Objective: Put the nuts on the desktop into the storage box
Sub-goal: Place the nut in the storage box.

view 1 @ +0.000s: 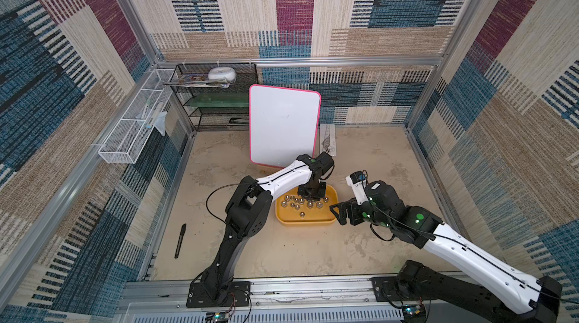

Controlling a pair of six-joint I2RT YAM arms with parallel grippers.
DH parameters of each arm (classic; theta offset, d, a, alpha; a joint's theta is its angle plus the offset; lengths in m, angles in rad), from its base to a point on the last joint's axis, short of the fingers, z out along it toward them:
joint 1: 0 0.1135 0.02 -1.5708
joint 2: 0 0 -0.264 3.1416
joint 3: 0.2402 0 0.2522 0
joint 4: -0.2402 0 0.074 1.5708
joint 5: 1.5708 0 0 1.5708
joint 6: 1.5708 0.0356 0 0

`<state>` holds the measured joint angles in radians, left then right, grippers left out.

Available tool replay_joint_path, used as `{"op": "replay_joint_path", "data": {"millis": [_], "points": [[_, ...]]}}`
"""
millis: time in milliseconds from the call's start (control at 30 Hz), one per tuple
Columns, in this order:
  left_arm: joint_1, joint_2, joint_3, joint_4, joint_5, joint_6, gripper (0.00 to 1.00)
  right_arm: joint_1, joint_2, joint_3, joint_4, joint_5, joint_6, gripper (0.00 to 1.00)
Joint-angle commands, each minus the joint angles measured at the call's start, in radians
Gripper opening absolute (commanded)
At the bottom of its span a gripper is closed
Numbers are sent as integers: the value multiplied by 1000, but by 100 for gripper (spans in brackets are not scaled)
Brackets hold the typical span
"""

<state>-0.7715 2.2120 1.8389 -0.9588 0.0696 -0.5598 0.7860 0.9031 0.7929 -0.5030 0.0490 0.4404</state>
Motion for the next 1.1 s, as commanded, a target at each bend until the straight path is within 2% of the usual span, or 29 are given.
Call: {"op": "replay_joint_path", "data": {"millis": [0,733,767,900,1067], "points": [[0,15,12,-16,-7,13,26,0,4,0,7,13,1,99],[8,60,47,-18,-37,28,28,-1,13,2,9,11,7,99],[8,59,49,-18,-36,29,30,1,13,0,9,9,6,99],[8,58,54,-19,-30,35,50,0,13,0,8,10,7,99],[8,48,58,-28,-25,34,51,-1,13,1,13,8,7,99]]}}
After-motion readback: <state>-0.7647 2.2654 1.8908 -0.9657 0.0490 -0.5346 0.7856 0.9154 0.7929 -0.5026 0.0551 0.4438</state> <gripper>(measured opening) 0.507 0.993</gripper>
